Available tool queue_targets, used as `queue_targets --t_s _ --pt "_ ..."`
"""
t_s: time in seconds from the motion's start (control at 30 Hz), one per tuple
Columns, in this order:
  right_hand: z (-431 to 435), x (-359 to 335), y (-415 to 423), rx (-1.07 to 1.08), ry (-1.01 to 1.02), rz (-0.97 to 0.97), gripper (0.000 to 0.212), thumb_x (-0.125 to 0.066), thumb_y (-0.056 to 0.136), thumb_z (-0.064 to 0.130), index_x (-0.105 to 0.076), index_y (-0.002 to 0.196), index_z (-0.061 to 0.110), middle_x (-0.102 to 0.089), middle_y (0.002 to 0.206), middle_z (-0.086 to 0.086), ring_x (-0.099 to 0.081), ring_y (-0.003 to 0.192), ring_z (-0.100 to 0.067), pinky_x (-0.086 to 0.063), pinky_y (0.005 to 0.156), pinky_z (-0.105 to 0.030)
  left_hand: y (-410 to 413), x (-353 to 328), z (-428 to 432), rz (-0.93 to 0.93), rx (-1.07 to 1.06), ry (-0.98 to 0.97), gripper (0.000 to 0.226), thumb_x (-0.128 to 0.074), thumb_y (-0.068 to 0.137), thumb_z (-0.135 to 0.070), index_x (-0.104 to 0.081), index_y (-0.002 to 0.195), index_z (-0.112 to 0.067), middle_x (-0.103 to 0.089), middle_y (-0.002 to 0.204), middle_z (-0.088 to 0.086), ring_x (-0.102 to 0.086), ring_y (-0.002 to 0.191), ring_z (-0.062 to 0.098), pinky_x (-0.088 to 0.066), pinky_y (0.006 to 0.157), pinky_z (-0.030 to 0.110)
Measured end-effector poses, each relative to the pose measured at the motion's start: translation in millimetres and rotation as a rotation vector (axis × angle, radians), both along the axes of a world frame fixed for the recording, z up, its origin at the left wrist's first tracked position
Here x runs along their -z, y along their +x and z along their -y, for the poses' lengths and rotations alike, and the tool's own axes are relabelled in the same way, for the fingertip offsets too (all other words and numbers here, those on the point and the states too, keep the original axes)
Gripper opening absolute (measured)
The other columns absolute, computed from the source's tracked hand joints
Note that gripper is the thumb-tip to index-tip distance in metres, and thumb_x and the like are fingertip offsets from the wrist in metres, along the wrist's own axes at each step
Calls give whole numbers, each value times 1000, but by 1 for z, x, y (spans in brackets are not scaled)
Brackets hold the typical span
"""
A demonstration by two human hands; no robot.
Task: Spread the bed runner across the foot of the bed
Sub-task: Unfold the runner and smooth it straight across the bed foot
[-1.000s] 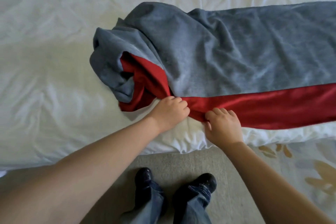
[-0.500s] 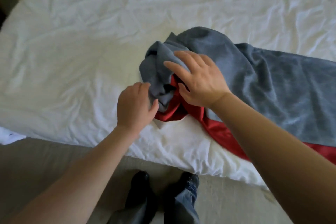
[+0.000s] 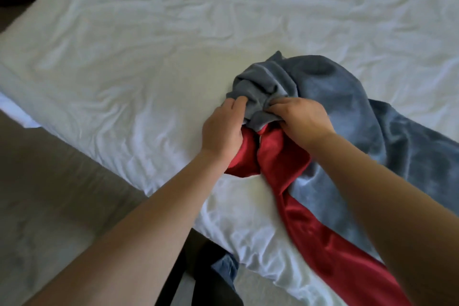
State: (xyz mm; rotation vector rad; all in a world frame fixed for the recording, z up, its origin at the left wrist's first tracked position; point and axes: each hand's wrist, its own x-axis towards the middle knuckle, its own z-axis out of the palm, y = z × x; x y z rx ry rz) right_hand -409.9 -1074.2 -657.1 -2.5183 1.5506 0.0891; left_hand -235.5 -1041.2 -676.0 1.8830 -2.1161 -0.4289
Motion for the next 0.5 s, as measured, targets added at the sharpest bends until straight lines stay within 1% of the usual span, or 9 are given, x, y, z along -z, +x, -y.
queue_targets --t_s 0.07,0.13,0.23,0.3,0.37,0.43,0.5 --pt "11 -5 -5 0 -29 -18 32 -48 88 14 -64 114 21 -65 112 0 -60 103 -27 -47 69 -36 0 -11 17 52 3 -37 38 -44 87 -5 -52 123 -14 -58 108 10 -58 91 34 -48 67 43" --pt "22 -16 -14 41 -88 7 30 -49 87 11 -63 112 16 -65 107 -7 -60 98 -32 -45 68 -38 -4 -28 38 101 -20 -100 36 -44 87 -5 -55 119 -16 -58 109 8 -57 94 34 -47 67 45" --pt "30 -35 -39 141 -199 173 24 -53 83 5 -66 104 6 -66 100 -18 -61 90 -39 -43 66 -43 -27 -61 69 79 30 -222 34 -46 86 -4 -59 115 -14 -59 108 9 -56 97 34 -47 70 48" --pt "25 -43 -70 264 -276 269 24 -56 78 -1 -66 100 1 -66 96 -24 -62 84 -43 -45 63 -44 -60 -79 83 66 123 -281 30 -46 89 -9 -61 114 -15 -61 109 9 -56 99 33 -47 73 47" --pt "8 -41 -106 419 -296 277 28 -58 76 -2 -67 101 2 -66 95 -25 -62 80 -45 -47 62 -44 -103 -88 89 94 248 -320 29 -44 90 -15 -63 111 -15 -62 108 9 -57 99 32 -44 74 45" --pt "-19 -28 -140 569 -256 207 23 -60 78 2 -67 99 7 -67 91 -24 -63 77 -44 -47 60 -41 -149 -84 84 135 433 -315 34 -35 92 -22 -64 106 -13 -62 107 10 -57 101 32 -43 76 44" --pt "-48 -10 -165 655 -150 116 11 -58 82 9 -64 91 11 -67 86 -20 -64 76 -42 -45 58 -38 -191 -70 71 225 624 -213 38 -29 95 -26 -61 112 -14 -59 114 9 -55 107 29 -43 82 42"
